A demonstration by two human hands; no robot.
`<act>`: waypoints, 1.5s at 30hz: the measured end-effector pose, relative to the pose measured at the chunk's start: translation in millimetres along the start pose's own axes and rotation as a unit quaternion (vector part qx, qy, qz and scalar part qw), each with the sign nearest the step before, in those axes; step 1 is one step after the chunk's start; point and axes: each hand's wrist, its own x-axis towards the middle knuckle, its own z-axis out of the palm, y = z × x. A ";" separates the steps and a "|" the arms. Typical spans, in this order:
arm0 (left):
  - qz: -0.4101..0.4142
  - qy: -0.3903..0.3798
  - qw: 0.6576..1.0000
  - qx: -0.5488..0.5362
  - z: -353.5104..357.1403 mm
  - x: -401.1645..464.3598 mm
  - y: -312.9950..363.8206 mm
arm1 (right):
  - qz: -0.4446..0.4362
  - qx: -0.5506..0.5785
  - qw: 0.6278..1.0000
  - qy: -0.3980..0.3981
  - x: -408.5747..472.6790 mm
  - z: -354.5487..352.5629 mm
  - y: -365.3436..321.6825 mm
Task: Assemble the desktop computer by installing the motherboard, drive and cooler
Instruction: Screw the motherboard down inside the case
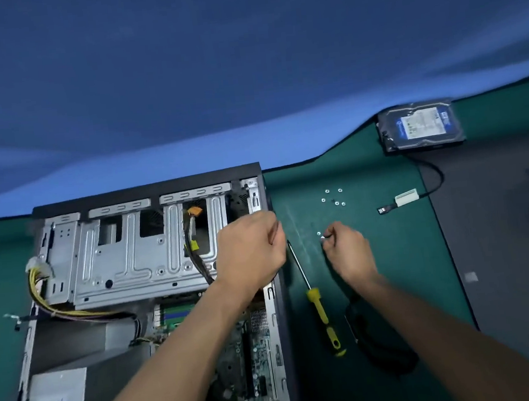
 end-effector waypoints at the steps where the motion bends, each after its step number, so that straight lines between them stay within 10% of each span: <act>1: 0.002 0.001 1.000 -0.006 0.1 0.5 0.1 | -0.003 -0.002 1.000 -0.003 1.0 1.0 0.8; 11: 0.004 0.001 1.000 -0.016 -0.5 0.7 2.5 | -0.005 0.118 0.993 0.009 -3.7 -5.1 0.1; 21: -0.053 -0.020 0.988 0.146 -21.1 -12.6 32.0 | -0.038 0.440 0.895 -0.058 -56.0 -62.6 -49.0; 28: -0.143 -0.164 0.949 -0.227 -29.2 -10.8 53.3 | -0.071 0.485 0.868 -0.082 -87.6 -81.9 -65.6; 33: -0.217 -0.218 0.910 -0.278 -19.8 -18.2 64.0 | -0.014 0.493 0.867 -0.069 -99.5 -75.7 -49.1; 40: -0.299 -0.133 0.865 -0.381 -42.2 -36.4 62.6 | 0.074 0.128 0.985 -0.093 -82.9 -35.9 -12.6; 45: -0.329 -0.117 0.836 -0.423 -70.6 -51.2 41.7 | 0.033 -0.157 0.972 -0.168 -83.2 3.5 -20.1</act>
